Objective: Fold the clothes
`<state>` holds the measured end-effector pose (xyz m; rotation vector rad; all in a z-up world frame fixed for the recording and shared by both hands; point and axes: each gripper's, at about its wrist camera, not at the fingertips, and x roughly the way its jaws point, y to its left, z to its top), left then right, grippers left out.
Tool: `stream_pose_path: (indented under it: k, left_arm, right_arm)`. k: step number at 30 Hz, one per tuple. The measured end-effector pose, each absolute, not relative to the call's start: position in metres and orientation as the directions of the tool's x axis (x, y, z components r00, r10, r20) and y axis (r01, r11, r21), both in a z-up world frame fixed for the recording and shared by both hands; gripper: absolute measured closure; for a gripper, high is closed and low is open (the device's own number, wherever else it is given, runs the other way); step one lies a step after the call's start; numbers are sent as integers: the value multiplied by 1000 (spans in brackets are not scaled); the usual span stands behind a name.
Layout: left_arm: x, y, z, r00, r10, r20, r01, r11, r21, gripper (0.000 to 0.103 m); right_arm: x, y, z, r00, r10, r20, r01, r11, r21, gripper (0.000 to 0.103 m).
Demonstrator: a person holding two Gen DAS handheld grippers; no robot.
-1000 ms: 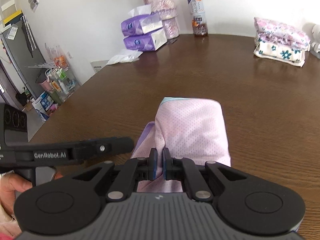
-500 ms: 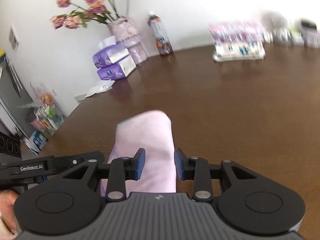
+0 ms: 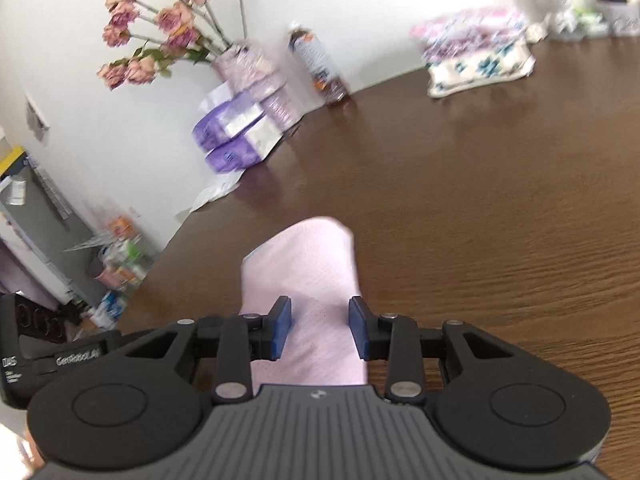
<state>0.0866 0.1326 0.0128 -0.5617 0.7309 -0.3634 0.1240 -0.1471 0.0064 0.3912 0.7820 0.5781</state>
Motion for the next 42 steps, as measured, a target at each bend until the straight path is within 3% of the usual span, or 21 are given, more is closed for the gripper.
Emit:
stream_pose_path:
  k: [4,6,15,21,25,32,34,38,40,42]
  left_arm:
    - [87,141,9,699,-480,-531,89,795,-600,38]
    - [86,145,9,703,-475,-530,86,796,-600,38]
    - [86,160,7,707,-493,-507,70,762,-644,38]
    - [81,165,18,738,-485,-470,90,760,-644,38]
    - [78,154,29,760,-484,-434,147,778,-611,41]
    - [86,121,41,749,-501,-433,263,826,-499,66]
    - [88,105,40,733,-499,-462,303,848,-435,73]
    - [84,88,29,723,-416,-551,293,908,-300,72]
    - [80,95,28,724,-409,-555,270,909,-317,72]
    - [75,104,32,729,-433,-530,266,893,-364,64]
  right_arm:
    - [123,-136,6,552,628,-549,-385,776,500,92]
    - [119,-131,12,565,623,-541,-410,781,472,94]
    - [99,-90,29,579,585,-568,-508,804,310,94]
    - [96,-83,21,583,565,-584,-507,814,281,87]
    - [92,-94,24,583,599,-549,-511,796,325,67]
    - [89,-108,18,592,576,-564,-476,815,332,67]
    - [88,-111,16,595,567,-570,-465,821,332,73]
    - [87,-118,12,600,550,-581,-443,833,331,74]
    - [83,-120,13,610,544,-576,-438,837,327,74]
    - [80,-124,13,613,557,-561,-437,830,347,73]
